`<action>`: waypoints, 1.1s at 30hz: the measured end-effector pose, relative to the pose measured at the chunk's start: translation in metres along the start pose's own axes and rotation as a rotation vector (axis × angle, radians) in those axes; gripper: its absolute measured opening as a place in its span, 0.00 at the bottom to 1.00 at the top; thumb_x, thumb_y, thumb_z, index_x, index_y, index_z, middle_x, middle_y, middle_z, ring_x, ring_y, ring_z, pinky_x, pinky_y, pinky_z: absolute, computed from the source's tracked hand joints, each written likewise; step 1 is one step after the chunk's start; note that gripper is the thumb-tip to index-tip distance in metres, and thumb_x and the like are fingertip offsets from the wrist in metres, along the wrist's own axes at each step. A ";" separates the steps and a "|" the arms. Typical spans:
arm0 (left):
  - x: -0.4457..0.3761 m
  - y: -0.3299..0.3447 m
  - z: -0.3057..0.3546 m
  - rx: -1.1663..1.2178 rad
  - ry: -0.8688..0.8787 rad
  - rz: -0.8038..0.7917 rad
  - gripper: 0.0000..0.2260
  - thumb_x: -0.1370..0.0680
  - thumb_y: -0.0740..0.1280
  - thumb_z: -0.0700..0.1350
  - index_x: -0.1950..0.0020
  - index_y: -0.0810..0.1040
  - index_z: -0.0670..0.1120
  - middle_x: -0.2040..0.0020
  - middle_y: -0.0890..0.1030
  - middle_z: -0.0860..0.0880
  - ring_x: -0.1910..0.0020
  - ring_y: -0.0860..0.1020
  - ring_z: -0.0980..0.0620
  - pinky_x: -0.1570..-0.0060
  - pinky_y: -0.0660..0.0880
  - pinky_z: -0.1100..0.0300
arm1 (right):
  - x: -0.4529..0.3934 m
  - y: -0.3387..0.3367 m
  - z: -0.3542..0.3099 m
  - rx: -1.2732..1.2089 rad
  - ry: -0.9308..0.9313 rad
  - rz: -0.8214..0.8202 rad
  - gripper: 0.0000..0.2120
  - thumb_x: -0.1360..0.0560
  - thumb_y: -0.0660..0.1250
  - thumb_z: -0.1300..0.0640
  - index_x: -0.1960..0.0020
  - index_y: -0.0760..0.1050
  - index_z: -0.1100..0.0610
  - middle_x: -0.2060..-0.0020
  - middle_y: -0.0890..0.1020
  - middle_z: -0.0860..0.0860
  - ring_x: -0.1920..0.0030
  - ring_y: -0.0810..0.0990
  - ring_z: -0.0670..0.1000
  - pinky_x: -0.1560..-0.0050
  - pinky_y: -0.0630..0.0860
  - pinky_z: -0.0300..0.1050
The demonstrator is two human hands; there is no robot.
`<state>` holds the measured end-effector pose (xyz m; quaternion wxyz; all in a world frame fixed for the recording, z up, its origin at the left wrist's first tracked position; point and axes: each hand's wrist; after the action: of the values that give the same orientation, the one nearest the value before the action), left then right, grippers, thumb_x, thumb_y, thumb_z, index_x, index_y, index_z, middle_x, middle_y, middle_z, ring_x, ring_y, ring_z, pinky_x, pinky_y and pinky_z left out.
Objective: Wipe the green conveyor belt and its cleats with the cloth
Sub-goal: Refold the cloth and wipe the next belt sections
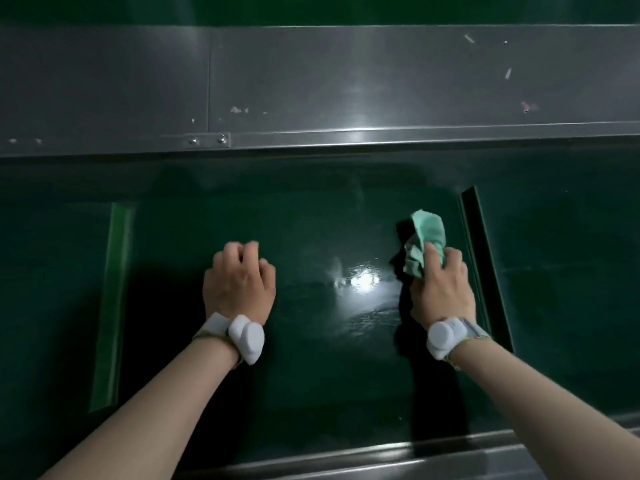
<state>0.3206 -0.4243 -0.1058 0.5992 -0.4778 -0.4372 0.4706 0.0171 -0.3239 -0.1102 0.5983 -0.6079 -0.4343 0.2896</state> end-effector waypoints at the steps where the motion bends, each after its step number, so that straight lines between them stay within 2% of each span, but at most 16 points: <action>1: -0.011 -0.001 -0.002 0.014 -0.008 0.014 0.14 0.20 0.64 0.47 0.38 0.79 0.43 0.42 0.77 0.41 0.47 0.76 0.38 0.57 0.75 0.46 | -0.008 -0.001 -0.001 -0.004 0.000 0.011 0.27 0.24 0.68 0.61 0.28 0.63 0.56 0.37 0.68 0.61 0.43 0.72 0.64 0.53 0.77 0.55; 4: -0.036 -0.003 -0.009 -0.017 0.033 0.005 0.17 0.18 0.62 0.49 0.33 0.78 0.42 0.34 0.75 0.40 0.39 0.74 0.37 0.49 0.75 0.43 | -0.051 -0.003 -0.010 -0.005 0.028 0.082 0.21 0.23 0.65 0.63 0.33 0.65 0.59 0.39 0.69 0.64 0.42 0.72 0.66 0.49 0.75 0.57; 7: -0.051 -0.003 -0.021 0.023 0.050 -0.002 0.16 0.17 0.62 0.51 0.35 0.79 0.43 0.37 0.76 0.42 0.42 0.76 0.38 0.53 0.76 0.45 | -0.110 -0.006 -0.032 -0.047 0.205 0.130 0.15 0.22 0.62 0.62 0.37 0.67 0.61 0.38 0.69 0.65 0.41 0.73 0.68 0.48 0.71 0.56; 9: -0.052 -0.003 -0.030 0.140 0.044 0.057 0.14 0.18 0.63 0.49 0.37 0.80 0.43 0.39 0.78 0.44 0.46 0.77 0.40 0.58 0.77 0.47 | -0.135 -0.005 -0.057 -0.096 0.340 0.128 0.16 0.21 0.62 0.59 0.35 0.68 0.60 0.35 0.68 0.64 0.39 0.73 0.67 0.48 0.73 0.55; 11: -0.048 -0.002 -0.039 0.263 0.063 0.119 0.13 0.18 0.63 0.44 0.36 0.79 0.42 0.38 0.77 0.44 0.45 0.78 0.41 0.56 0.78 0.48 | -0.137 0.001 -0.098 -0.088 0.343 0.115 0.19 0.22 0.61 0.60 0.31 0.68 0.57 0.31 0.66 0.63 0.38 0.73 0.66 0.45 0.75 0.55; 14: -0.036 0.003 -0.054 0.317 0.106 0.158 0.14 0.19 0.60 0.38 0.37 0.79 0.37 0.37 0.77 0.39 0.40 0.77 0.38 0.43 0.77 0.45 | -0.101 0.021 -0.187 -0.081 0.058 0.105 0.21 0.21 0.60 0.61 0.29 0.68 0.54 0.33 0.69 0.62 0.42 0.74 0.64 0.52 0.77 0.52; 17: -0.017 0.010 -0.067 0.246 0.105 0.140 0.19 0.23 0.56 0.42 0.37 0.78 0.36 0.38 0.78 0.36 0.39 0.76 0.34 0.38 0.73 0.42 | -0.048 0.040 -0.265 -0.117 -0.308 -0.006 0.21 0.23 0.60 0.62 0.30 0.70 0.56 0.38 0.71 0.61 0.47 0.73 0.63 0.58 0.76 0.53; 19: -0.006 0.014 -0.074 0.203 0.104 0.113 0.20 0.23 0.58 0.43 0.35 0.77 0.36 0.36 0.77 0.35 0.37 0.75 0.33 0.36 0.73 0.42 | -0.035 0.041 -0.276 -0.129 -0.438 -0.061 0.21 0.23 0.60 0.64 0.30 0.69 0.57 0.40 0.71 0.61 0.49 0.72 0.62 0.61 0.75 0.54; 22: 0.005 0.020 -0.083 0.130 0.154 0.075 0.17 0.22 0.63 0.39 0.34 0.77 0.37 0.33 0.76 0.36 0.34 0.74 0.34 0.35 0.73 0.40 | -0.047 0.032 -0.238 -0.131 -0.490 -0.058 0.22 0.22 0.60 0.63 0.28 0.68 0.55 0.40 0.70 0.61 0.47 0.71 0.63 0.57 0.77 0.57; 24: 0.009 0.022 -0.086 0.089 0.179 0.052 0.17 0.21 0.64 0.39 0.32 0.76 0.37 0.31 0.74 0.37 0.32 0.72 0.35 0.33 0.73 0.40 | -0.061 0.026 -0.189 -0.088 -0.370 -0.019 0.24 0.21 0.60 0.62 0.25 0.68 0.53 0.37 0.69 0.61 0.43 0.71 0.65 0.51 0.77 0.57; 26: 0.009 0.022 -0.086 0.074 0.167 0.040 0.18 0.20 0.63 0.42 0.31 0.75 0.37 0.29 0.73 0.38 0.29 0.70 0.36 0.31 0.72 0.42 | -0.076 0.014 -0.128 -0.067 -0.139 0.045 0.25 0.20 0.61 0.63 0.24 0.67 0.53 0.35 0.69 0.62 0.40 0.71 0.66 0.46 0.76 0.57; 28: 0.009 0.020 -0.086 0.080 0.167 0.027 0.18 0.19 0.61 0.43 0.31 0.75 0.38 0.29 0.73 0.39 0.28 0.70 0.38 0.31 0.73 0.44 | -0.088 -0.001 -0.074 -0.049 0.073 0.112 0.23 0.21 0.63 0.63 0.26 0.67 0.55 0.37 0.69 0.65 0.40 0.72 0.68 0.46 0.74 0.58; 30: 0.007 0.015 -0.087 0.129 0.173 0.022 0.17 0.19 0.61 0.44 0.32 0.77 0.40 0.30 0.74 0.42 0.30 0.71 0.41 0.36 0.77 0.46 | -0.098 -0.012 -0.045 -0.049 0.232 0.135 0.19 0.22 0.63 0.63 0.32 0.67 0.58 0.37 0.68 0.67 0.40 0.71 0.70 0.46 0.73 0.60; 33: -0.003 0.001 -0.098 0.205 0.164 0.043 0.15 0.19 0.61 0.43 0.34 0.78 0.43 0.33 0.77 0.45 0.35 0.76 0.44 0.51 0.82 0.50 | -0.106 -0.011 -0.064 -0.038 0.321 0.126 0.15 0.21 0.61 0.62 0.35 0.67 0.62 0.35 0.67 0.67 0.39 0.70 0.71 0.41 0.71 0.61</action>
<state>0.4156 -0.4426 -0.1233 0.6685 -0.4603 -0.3260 0.4847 0.0226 -0.4485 -0.1098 0.6290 -0.6835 -0.2997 0.2176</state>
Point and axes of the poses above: each hand's wrist, its own x-axis away from the middle knuckle, its own y-axis out of the palm, z = x × y
